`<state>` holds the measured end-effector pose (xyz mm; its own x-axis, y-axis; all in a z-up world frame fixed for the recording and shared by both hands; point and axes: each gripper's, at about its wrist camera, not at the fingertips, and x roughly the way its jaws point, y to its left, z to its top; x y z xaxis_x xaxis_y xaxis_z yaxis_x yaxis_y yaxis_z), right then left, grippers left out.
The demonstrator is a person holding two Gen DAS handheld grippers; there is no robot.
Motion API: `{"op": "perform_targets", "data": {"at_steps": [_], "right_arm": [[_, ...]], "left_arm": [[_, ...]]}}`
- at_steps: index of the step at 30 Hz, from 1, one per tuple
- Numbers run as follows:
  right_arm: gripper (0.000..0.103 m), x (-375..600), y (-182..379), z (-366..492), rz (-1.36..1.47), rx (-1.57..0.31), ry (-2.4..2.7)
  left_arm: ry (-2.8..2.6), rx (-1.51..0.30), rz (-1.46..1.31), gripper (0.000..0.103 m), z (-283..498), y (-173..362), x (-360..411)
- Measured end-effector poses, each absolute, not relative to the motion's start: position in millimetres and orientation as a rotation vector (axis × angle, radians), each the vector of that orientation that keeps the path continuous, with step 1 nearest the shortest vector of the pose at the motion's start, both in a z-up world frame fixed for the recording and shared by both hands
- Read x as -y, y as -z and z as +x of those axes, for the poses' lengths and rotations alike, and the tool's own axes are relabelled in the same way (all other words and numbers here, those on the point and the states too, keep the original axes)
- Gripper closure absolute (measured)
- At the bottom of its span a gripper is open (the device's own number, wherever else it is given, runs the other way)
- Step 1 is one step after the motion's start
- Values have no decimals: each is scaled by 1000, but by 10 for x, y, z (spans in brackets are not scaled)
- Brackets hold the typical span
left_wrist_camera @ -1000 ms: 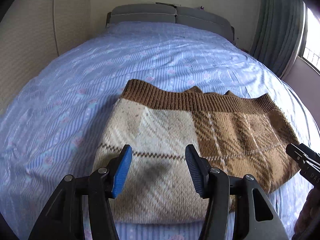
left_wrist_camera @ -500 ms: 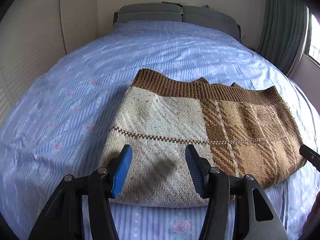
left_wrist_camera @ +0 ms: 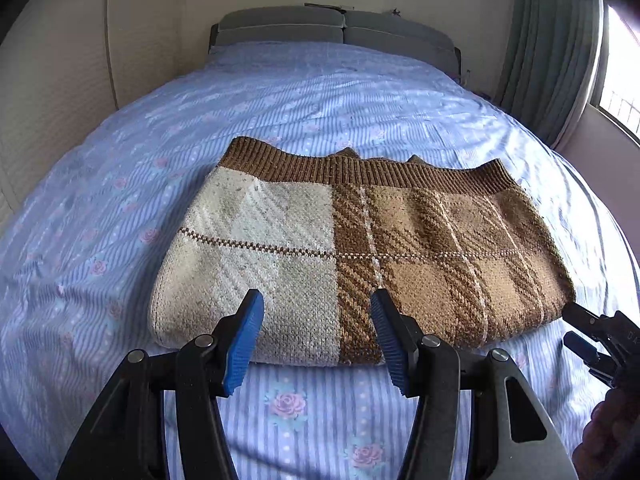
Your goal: Fold small clothes
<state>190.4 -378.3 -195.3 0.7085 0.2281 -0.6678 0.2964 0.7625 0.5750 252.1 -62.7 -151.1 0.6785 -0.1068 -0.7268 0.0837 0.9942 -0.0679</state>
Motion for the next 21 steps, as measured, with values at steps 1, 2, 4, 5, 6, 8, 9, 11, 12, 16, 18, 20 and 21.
{"op": "perform_targets", "data": {"at_steps": [1, 2, 4, 5, 6, 8, 9, 11, 12, 16, 18, 20, 21], "right_arm": [[24, 3770, 1979, 1945, 742, -800, 35], [25, 3766, 2001, 1975, 764, -796, 23], [27, 3739, 2048, 2059, 797, -799, 8], [30, 3717, 2072, 2107, 808, -808, 7], [32, 3708, 2096, 2149, 824, -818, 6], [39, 3686, 2142, 2230, 857, -830, -2], [41, 3677, 2159, 2273, 867, -833, -4], [42, 3675, 2223, 2365, 887, -832, -1], [42, 3687, 2252, 2405, 904, -828, 0], [42, 3763, 2323, 2538, 972, -809, 3], [42, 3754, 2295, 2562, 968, -806, 13], [52, 3733, 2243, 2554, 944, -798, 31], [55, 3736, 2209, 2537, 940, -786, 34]], "left_arm": [[105, -820, -33, 48, 2527, 1509, 626], [104, -822, -36, 48, 2533, 1506, 622], [98, -823, -45, 48, 2551, 1495, 603], [95, -823, -50, 48, 2565, 1488, 589], [92, -823, -54, 48, 2579, 1480, 572], [85, -819, -61, 47, 2604, 1465, 536], [80, -816, -65, 46, 2622, 1460, 516], [70, -814, -76, 45, 2667, 1468, 479], [65, -819, -81, 45, 2694, 1481, 463], [57, -834, -100, 45, 2752, 1531, 427], [58, -834, -99, 45, 2746, 1540, 425], [60, -835, -100, 45, 2732, 1542, 419], [64, -836, -101, 45, 2721, 1538, 410]]}}
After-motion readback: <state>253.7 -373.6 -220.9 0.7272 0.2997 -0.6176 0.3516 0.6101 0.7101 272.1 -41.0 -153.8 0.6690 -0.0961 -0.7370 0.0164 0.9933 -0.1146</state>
